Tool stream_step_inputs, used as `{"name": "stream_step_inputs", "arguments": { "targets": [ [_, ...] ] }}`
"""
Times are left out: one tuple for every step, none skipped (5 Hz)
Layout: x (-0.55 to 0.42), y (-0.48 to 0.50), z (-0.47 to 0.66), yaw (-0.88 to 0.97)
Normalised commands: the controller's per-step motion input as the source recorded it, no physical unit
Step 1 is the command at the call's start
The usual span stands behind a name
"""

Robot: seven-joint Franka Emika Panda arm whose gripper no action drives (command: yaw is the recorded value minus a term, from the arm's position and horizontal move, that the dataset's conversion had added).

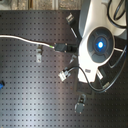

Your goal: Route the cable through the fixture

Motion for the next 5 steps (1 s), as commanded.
{"name": "stream_step_inputs", "arguments": {
  "targets": [
    [-0.177, 0.025, 0.38, 0.0],
    [-0.396, 0.064, 0.39, 0.17],
    [-0.312, 0.064, 0.28, 0.47],
    [-0.309, 0.077, 0.28, 0.55],
    [0.013, 0.03, 0.03, 0.0]
  ]
}}
